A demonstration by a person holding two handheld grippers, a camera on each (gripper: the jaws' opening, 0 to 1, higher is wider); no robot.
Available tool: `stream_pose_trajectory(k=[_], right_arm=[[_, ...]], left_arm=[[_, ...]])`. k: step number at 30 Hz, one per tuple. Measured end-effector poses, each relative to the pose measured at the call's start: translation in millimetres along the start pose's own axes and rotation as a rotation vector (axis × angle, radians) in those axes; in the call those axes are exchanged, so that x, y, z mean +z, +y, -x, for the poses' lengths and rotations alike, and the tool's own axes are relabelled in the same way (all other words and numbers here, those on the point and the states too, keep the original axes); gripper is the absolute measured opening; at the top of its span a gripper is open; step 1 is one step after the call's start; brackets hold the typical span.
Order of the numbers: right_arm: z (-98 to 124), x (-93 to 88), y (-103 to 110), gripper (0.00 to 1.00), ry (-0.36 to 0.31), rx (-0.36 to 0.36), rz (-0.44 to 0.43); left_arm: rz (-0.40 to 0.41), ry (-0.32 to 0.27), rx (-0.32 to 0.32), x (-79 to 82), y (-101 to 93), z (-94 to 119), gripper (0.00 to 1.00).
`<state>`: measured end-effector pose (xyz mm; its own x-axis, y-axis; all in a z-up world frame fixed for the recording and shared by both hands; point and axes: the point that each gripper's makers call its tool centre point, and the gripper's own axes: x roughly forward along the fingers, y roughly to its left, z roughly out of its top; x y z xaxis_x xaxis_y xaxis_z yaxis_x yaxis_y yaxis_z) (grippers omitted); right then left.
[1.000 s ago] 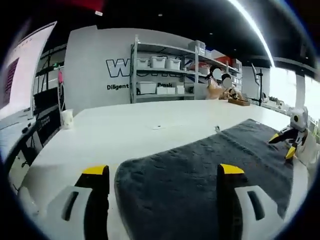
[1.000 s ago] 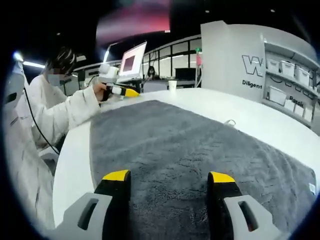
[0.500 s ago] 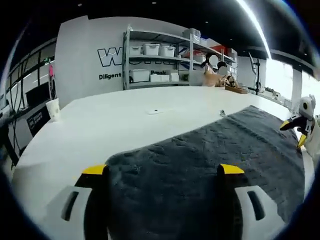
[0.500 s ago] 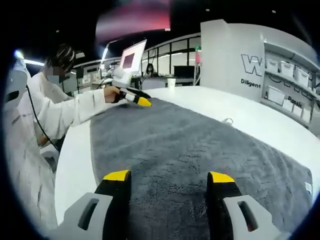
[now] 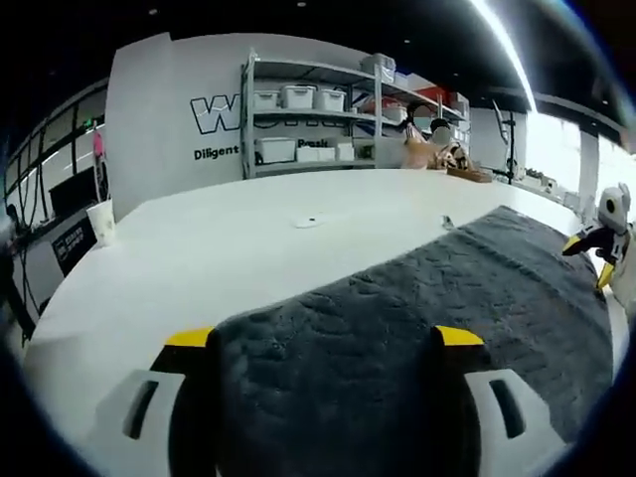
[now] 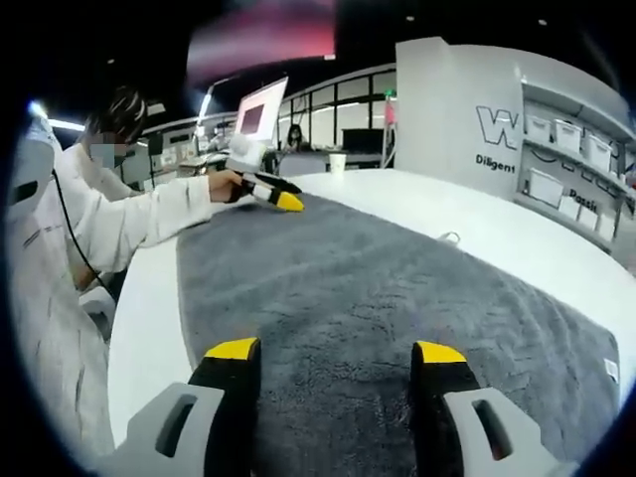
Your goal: Open the folded towel by lifting each exposed corner and separating the folded layers until the towel lies flat within the target outline without major curled edges
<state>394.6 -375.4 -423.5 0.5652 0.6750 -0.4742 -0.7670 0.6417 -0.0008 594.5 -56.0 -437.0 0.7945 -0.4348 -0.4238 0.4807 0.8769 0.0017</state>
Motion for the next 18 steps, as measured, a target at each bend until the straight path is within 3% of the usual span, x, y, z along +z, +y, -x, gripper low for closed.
stream_pose_trajectory(k=[7,13,18], right_arm=[[0,3.4,2,0.58,-0.004,-0.002,0.0],[-5,21.1,3,0.57,-0.025,0.011,0.016],[-16,45.9,4,0.54,-0.06,0.035,0.03]], left_arm=[[0.002,-0.005,0.002,-3.5,0.4,-1,0.87],[0.007,-0.039,0.002,-3.7,2.0,0,0.87],[0.004,-0.054,-0.004,-3.3,1.2,0,0.88]])
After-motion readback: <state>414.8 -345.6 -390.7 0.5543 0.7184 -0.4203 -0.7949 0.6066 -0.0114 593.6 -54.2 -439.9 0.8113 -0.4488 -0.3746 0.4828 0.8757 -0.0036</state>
